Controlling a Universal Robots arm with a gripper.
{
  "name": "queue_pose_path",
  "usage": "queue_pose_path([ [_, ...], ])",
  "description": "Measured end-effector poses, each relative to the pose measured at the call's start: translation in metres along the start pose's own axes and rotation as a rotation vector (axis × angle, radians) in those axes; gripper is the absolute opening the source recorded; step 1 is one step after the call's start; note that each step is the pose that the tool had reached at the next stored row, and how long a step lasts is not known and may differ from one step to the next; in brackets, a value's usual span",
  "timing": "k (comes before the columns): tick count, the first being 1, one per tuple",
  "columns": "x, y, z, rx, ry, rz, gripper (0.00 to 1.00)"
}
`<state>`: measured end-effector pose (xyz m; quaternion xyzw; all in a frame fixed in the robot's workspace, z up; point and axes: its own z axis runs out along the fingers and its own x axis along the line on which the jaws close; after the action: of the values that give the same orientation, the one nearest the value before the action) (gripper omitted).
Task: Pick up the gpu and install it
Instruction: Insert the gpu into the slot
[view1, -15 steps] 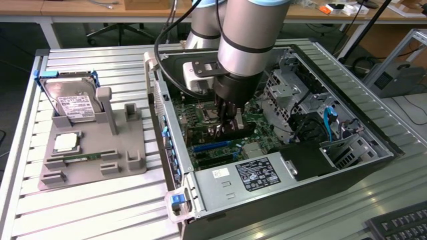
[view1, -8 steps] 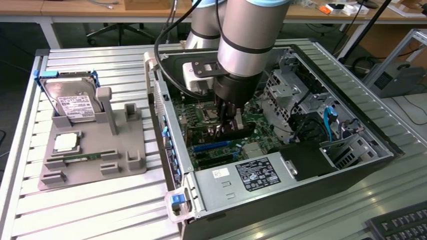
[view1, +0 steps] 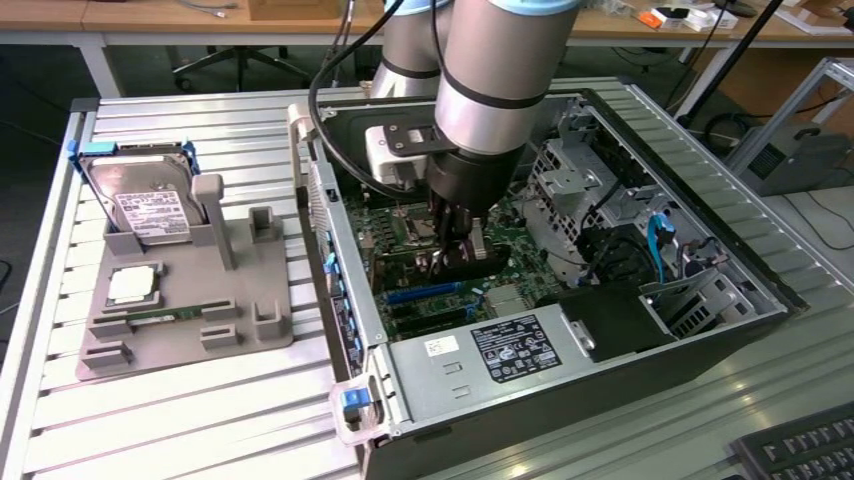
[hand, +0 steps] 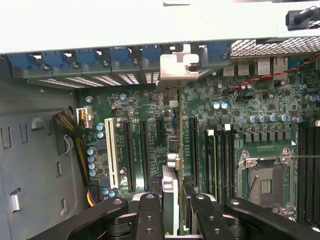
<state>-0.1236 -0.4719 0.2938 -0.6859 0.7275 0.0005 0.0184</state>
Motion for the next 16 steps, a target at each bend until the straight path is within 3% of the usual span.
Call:
queue_pose_path([
  [16, 0.0001, 0.0001, 0.0043, 0.0, 0.0, 0.0, 0.27],
])
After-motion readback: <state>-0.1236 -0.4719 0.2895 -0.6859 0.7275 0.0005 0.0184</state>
